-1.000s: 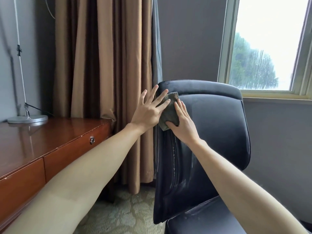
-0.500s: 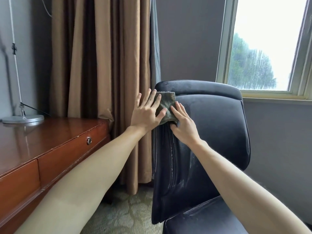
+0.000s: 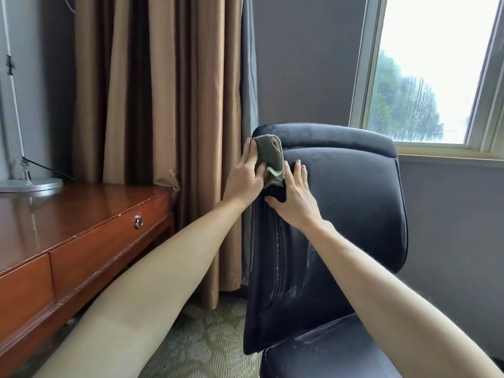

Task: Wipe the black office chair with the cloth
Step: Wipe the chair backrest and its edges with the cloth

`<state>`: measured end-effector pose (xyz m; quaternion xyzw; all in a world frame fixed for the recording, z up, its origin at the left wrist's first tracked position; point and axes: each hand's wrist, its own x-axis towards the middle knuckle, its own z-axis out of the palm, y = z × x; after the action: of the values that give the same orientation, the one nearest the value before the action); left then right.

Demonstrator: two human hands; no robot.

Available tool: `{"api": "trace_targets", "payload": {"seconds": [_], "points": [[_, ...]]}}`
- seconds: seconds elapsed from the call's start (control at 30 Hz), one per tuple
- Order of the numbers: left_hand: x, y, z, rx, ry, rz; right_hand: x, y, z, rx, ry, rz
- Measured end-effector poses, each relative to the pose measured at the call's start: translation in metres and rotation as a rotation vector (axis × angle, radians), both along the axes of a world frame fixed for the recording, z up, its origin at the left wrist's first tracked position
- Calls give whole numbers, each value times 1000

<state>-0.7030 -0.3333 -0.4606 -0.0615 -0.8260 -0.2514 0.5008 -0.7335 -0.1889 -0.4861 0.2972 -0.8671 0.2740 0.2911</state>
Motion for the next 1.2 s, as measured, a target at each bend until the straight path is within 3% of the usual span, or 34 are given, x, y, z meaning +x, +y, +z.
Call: {"api": "trace_targets", "payload": {"seconds": [0.3,0.67,0.8,1.0,1.2], "points": [[-19,5,-8,163,-29,-89,-7,-1,-32,98,39,-57],[-16,10,-27,297,-43,-76,-12,-5,-48,32,63,5],[-5,19,-49,400,-153,-127,-12,3,-55,22,106,9],[-1,16,-46,478,-236,-41,-5,10,-64,-11,107,63],[30,15,-58,317,-94,10,10,11,-36,-353,147,195]]}}
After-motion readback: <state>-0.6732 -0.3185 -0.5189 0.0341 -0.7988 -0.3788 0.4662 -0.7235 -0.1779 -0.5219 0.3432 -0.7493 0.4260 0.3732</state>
